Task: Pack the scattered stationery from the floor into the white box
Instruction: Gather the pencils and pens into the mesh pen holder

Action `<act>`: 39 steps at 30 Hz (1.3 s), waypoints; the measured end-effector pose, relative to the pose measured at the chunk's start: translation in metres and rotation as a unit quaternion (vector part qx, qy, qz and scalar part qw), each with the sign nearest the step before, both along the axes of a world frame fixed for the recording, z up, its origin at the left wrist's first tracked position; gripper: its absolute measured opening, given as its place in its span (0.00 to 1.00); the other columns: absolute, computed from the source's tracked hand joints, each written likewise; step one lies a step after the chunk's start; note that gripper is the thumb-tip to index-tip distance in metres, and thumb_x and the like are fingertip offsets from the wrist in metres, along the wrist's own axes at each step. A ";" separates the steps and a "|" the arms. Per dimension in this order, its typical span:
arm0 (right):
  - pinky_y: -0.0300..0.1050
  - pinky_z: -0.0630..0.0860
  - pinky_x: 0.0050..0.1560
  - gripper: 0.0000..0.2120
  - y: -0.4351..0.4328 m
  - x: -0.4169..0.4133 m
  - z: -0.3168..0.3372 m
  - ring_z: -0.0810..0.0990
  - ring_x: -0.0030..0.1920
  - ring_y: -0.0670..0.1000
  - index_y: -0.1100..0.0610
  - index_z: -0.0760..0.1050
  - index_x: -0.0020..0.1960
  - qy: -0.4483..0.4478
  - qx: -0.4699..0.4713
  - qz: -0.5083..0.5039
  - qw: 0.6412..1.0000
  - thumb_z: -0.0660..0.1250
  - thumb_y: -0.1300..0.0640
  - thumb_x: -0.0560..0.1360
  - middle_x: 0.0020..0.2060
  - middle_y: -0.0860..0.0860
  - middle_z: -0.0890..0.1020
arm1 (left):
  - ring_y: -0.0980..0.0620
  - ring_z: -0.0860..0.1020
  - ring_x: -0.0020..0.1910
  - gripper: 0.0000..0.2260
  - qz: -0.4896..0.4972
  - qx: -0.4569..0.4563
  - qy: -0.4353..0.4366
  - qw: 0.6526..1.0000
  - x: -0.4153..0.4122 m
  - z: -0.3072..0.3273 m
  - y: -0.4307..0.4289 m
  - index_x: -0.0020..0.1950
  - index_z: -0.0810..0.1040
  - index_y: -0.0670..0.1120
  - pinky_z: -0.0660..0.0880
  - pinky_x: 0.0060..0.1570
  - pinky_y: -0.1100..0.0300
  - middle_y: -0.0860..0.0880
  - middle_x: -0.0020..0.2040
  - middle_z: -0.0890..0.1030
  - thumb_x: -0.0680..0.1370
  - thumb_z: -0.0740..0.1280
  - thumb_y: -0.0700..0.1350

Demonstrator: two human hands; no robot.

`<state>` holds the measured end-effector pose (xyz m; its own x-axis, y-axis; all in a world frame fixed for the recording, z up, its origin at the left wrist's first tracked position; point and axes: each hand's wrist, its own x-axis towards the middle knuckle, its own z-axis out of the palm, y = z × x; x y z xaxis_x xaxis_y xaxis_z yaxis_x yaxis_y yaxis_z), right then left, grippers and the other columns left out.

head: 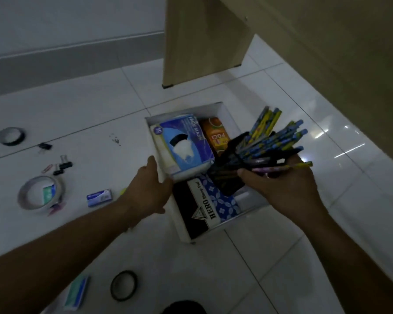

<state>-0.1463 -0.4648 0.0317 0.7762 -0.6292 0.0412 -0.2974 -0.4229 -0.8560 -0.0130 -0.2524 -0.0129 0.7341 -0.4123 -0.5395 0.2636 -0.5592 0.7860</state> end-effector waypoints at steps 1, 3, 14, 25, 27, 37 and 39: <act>0.44 0.84 0.43 0.20 -0.002 -0.008 -0.008 0.85 0.42 0.41 0.49 0.80 0.46 0.020 -0.020 -0.021 0.999 0.80 0.43 0.58 0.39 0.42 0.85 | 0.42 0.77 0.55 0.25 0.010 -0.016 0.067 0.998 -0.001 -0.004 -0.001 0.75 0.57 0.51 0.82 0.42 0.45 0.50 0.65 0.68 0.80 0.62 0.47; 0.49 0.84 0.40 0.20 -0.004 -0.021 -0.023 0.84 0.40 0.39 0.43 0.78 0.45 0.053 -0.061 -0.048 0.996 0.78 0.38 0.57 0.37 0.41 0.84 | 0.40 0.81 0.50 0.16 -0.002 -0.019 0.075 0.997 -0.005 -0.006 -0.004 0.70 0.66 0.47 0.82 0.41 0.43 0.41 0.61 0.77 0.82 0.58 0.45; 0.49 0.72 0.58 0.34 -0.012 -0.027 -0.065 0.67 0.59 0.50 0.49 0.72 0.56 0.136 -0.148 -0.077 0.977 0.72 0.33 0.56 0.53 0.47 0.68 | 0.36 0.79 0.52 0.10 0.096 -0.055 0.132 0.985 -0.018 -0.009 -0.003 0.60 0.71 0.42 0.81 0.35 0.43 0.36 0.57 0.76 0.80 0.60 0.44; 0.25 0.75 0.45 0.28 -0.008 -0.037 -0.081 0.80 0.48 0.32 0.56 0.72 0.59 0.031 -0.014 -0.048 0.998 0.80 0.56 0.64 0.48 0.36 0.79 | 0.35 0.77 0.57 0.16 0.129 -0.107 0.173 0.970 -0.021 -0.014 0.002 0.67 0.67 0.51 0.81 0.37 0.40 0.42 0.64 0.74 0.80 0.63 0.47; 0.32 0.78 0.48 0.25 -0.006 -0.036 -0.079 0.81 0.49 0.36 0.49 0.75 0.57 0.049 -0.015 -0.051 0.997 0.79 0.48 0.63 0.49 0.38 0.81 | 0.35 0.77 0.57 0.19 0.132 -0.111 0.177 0.969 -0.021 -0.015 0.002 0.70 0.65 0.52 0.81 0.37 0.41 0.42 0.65 0.74 0.79 0.64 0.48; 0.46 0.75 0.59 0.35 0.021 -0.038 -0.067 0.76 0.60 0.51 0.53 0.69 0.64 0.119 -0.039 -0.110 0.986 0.79 0.44 0.63 0.59 0.50 0.75 | 0.53 0.79 0.49 0.20 0.099 -0.089 0.080 0.988 -0.022 -0.025 0.014 0.69 0.66 0.51 0.81 0.35 0.54 0.53 0.54 0.77 0.78 0.65 0.50; 0.52 0.68 0.66 0.41 0.045 -0.045 -0.059 0.69 0.67 0.58 0.62 0.63 0.69 0.125 -0.133 -0.159 0.970 0.75 0.41 0.66 0.66 0.57 0.68 | 0.53 0.80 0.50 0.18 0.074 -0.079 0.049 0.993 -0.027 -0.025 0.019 0.66 0.68 0.51 0.82 0.41 0.53 0.51 0.57 0.77 0.78 0.65 0.50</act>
<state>-0.1917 -0.4201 -0.0272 0.5511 -0.8315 0.0698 -0.6337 -0.4715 -0.6133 -0.0402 -0.2330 -0.0379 0.7406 -0.3891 -0.5477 0.4128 -0.3797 0.8279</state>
